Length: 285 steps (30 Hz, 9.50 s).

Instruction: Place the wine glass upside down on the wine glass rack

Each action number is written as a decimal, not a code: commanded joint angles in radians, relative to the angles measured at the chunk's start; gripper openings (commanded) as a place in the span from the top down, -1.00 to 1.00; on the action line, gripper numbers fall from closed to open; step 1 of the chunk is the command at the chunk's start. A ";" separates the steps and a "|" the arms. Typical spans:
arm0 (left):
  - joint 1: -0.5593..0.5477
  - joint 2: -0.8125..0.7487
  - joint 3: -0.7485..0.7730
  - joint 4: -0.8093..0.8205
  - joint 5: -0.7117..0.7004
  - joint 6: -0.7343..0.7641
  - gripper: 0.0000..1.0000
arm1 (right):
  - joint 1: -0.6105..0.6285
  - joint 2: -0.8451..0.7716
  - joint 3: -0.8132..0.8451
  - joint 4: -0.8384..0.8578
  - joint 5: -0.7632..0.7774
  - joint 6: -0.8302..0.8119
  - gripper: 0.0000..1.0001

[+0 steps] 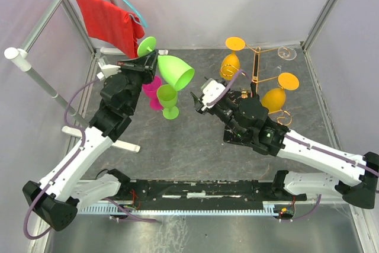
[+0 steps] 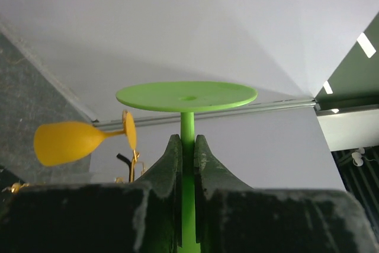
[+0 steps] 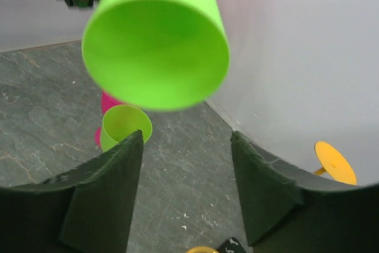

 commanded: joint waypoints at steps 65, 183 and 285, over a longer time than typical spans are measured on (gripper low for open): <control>-0.274 0.867 -0.034 1.429 0.631 1.459 0.95 | 0.005 -0.441 0.329 -1.103 0.626 0.478 -0.67; -0.340 -0.283 0.037 -0.418 -0.326 1.466 -0.99 | -0.217 0.703 0.926 -0.776 -0.255 0.498 -0.84; -0.327 -0.157 -0.307 0.161 -0.359 -0.328 -0.36 | -0.102 -0.041 -0.025 0.264 -0.282 0.251 0.99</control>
